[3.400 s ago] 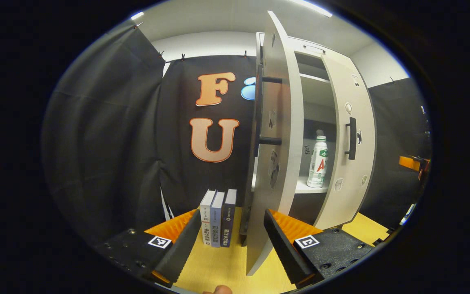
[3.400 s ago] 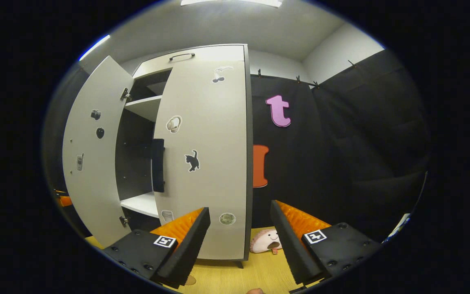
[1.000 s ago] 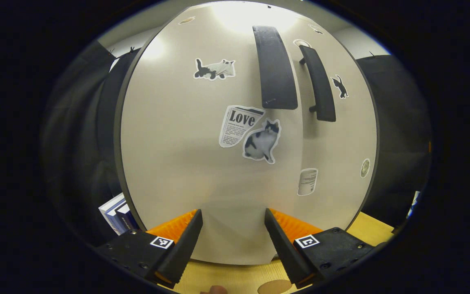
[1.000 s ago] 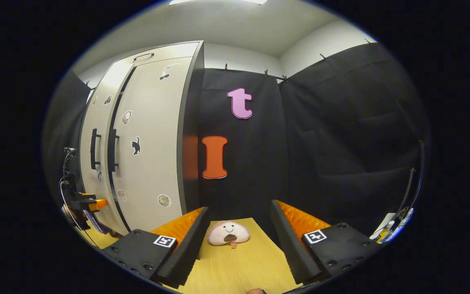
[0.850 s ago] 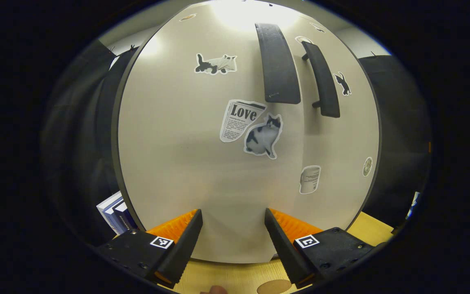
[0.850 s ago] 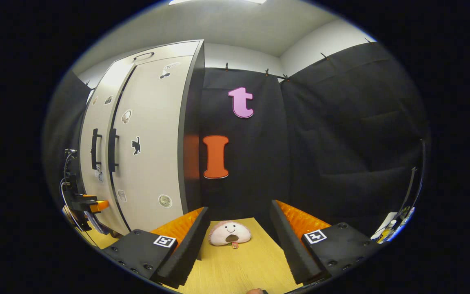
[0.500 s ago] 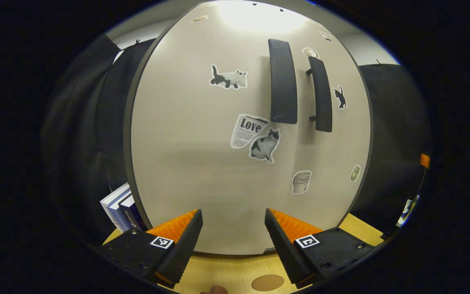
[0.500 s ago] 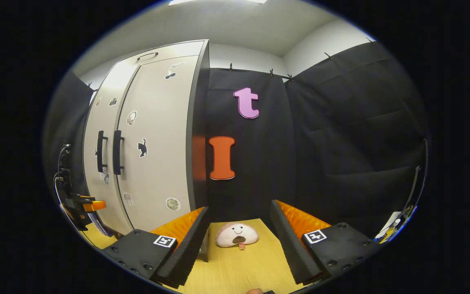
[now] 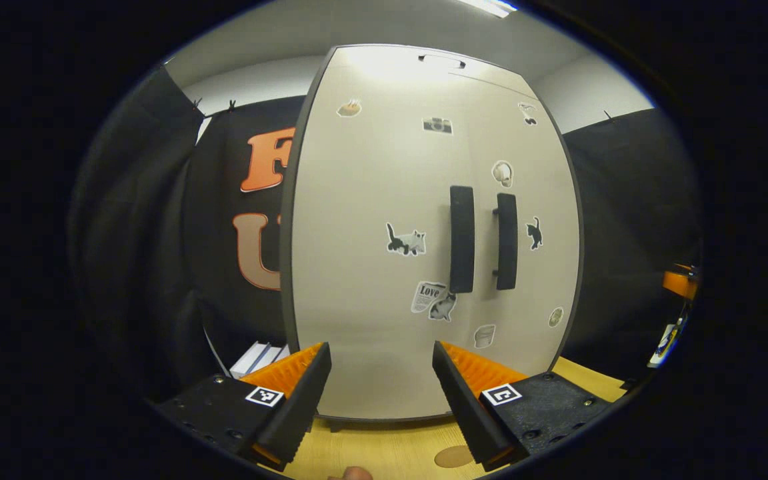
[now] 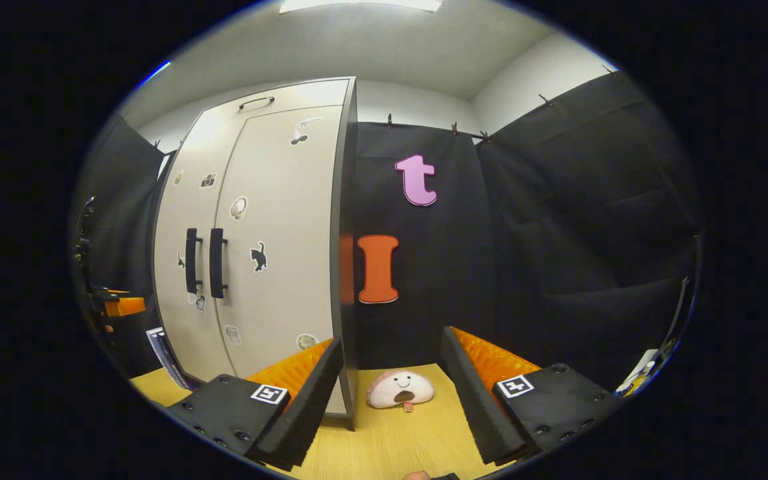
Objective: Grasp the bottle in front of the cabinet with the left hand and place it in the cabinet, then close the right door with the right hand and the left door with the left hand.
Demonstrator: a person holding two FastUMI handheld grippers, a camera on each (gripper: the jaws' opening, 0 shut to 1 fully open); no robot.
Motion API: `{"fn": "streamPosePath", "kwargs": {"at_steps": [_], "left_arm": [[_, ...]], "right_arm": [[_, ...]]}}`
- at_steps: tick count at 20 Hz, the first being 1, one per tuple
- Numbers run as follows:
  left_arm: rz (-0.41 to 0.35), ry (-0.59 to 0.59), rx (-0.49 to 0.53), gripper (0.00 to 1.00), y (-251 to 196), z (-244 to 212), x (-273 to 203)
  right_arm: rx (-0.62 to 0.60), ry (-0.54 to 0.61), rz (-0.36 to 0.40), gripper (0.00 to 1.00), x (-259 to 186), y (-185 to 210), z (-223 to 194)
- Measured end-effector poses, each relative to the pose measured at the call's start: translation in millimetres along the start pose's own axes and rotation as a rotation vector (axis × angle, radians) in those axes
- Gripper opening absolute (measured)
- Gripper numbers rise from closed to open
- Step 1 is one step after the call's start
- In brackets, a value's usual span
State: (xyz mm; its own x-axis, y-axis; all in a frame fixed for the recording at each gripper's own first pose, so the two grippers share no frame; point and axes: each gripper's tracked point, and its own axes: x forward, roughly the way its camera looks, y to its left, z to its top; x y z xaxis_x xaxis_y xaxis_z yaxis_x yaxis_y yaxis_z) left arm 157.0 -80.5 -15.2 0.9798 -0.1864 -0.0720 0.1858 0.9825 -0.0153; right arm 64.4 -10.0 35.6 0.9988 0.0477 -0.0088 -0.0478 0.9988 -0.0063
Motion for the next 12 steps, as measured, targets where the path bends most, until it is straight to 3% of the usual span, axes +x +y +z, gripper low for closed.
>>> {"fn": "streamPosePath", "kwargs": {"at_steps": [4, 5, 7, 12], "left_arm": [[0.015, -0.037, -0.009, 0.92, 19, 38, -32], [0.023, -0.050, -0.011, 0.93, 24, 48, -41], [0.049, -0.089, 0.000, 0.93, 37, 67, -56], [0.057, -0.105, -0.001, 0.93, 40, 74, -68]], "right_arm": [[0.005, -0.027, 0.003, 0.89, -10, 2, 12], [0.010, -0.033, 0.005, 0.98, -13, 2, 14], [0.012, -0.044, 0.004, 0.98, -17, -1, 18], [0.015, -0.052, 0.003, 0.98, -21, -3, 22]]}}
